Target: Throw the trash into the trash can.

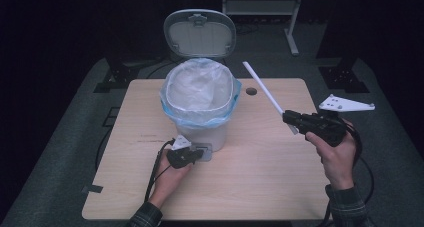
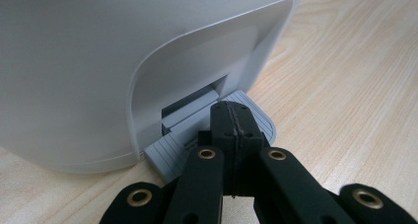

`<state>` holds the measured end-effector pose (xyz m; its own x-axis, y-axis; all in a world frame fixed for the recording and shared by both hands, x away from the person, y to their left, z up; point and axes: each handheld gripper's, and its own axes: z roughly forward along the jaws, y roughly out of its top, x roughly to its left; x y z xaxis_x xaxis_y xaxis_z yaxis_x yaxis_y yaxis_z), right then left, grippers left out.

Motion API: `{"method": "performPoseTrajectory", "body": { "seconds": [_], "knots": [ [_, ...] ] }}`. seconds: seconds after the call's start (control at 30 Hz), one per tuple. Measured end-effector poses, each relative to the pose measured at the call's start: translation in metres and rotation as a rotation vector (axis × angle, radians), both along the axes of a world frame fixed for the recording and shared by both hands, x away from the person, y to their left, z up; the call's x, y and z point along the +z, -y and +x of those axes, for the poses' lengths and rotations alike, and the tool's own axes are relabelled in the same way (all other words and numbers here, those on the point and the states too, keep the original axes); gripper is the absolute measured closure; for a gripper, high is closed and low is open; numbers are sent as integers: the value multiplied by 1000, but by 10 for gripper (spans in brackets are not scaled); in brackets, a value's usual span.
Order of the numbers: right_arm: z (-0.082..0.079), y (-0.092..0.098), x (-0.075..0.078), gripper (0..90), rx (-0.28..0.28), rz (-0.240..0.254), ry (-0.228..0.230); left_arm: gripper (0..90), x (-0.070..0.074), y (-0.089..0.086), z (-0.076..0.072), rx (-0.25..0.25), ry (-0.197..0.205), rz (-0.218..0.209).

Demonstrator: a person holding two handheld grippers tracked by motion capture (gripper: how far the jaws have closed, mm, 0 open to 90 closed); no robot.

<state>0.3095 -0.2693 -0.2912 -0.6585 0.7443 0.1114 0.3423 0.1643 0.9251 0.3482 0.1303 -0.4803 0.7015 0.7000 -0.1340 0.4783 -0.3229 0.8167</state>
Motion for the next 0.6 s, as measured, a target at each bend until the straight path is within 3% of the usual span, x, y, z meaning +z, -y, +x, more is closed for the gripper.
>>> {"method": "performPoseTrajectory", "body": {
  "seconds": [0.6],
  "knots": [
    [13, -30, 25, 801, 63, 7, 21, 898, 0, 0, 0, -3, -3, 0]
  ]
}}
